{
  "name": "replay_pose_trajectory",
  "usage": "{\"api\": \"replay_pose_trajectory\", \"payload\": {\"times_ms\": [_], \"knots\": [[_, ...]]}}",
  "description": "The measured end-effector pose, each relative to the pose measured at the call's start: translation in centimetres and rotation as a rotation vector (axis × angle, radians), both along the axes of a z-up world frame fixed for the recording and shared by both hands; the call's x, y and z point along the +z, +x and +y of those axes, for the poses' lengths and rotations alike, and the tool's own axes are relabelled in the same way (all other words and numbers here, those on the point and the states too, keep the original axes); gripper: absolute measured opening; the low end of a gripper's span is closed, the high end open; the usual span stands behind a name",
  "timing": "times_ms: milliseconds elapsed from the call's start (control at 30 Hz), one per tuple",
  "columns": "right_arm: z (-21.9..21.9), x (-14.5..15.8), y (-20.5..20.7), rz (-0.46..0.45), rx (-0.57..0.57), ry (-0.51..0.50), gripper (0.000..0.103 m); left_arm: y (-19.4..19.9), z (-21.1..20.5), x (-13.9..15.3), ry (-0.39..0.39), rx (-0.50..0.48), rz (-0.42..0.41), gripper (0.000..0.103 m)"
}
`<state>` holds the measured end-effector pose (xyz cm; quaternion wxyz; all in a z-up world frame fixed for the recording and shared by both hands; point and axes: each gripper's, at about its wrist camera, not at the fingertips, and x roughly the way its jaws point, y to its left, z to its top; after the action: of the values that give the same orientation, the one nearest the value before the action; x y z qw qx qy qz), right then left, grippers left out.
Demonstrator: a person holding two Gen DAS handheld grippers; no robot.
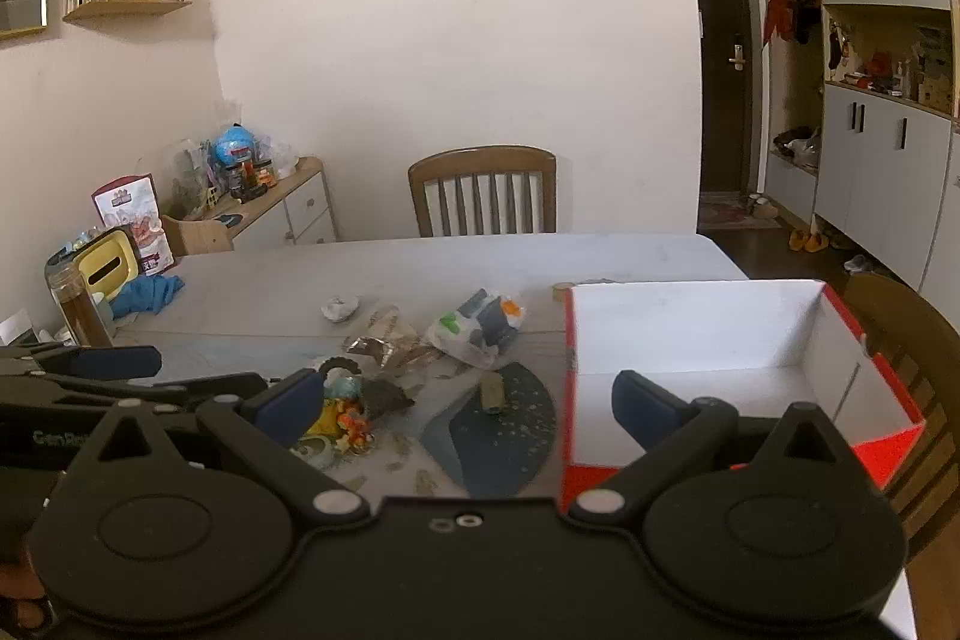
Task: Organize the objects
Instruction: 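Grasp the embroidered sachet with the left tool while the right grasps the soap bar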
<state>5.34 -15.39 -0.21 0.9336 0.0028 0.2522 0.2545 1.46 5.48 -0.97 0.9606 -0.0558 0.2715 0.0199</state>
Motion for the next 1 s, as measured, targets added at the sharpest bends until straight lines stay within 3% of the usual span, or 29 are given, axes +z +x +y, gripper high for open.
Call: {"api": "replay_pose_trajectory", "payload": {"times_ms": [467,733,1000], "knots": [[5.0,-0.5,2.4,0.038,-0.004,-0.039,0.102,2.8,5.2,-1.1,-0.004,-0.02,0.039,0.103],[7.8,-2.8,5.2,0.132,-0.009,-0.085,0.101,5.0,8.7,-3.9,0.002,-0.038,0.102,0.103],[10.1,-5.0,8.8,0.175,-0.035,-0.139,0.097,7.7,12.5,-7.5,0.0,0.007,0.192,0.103]]}}
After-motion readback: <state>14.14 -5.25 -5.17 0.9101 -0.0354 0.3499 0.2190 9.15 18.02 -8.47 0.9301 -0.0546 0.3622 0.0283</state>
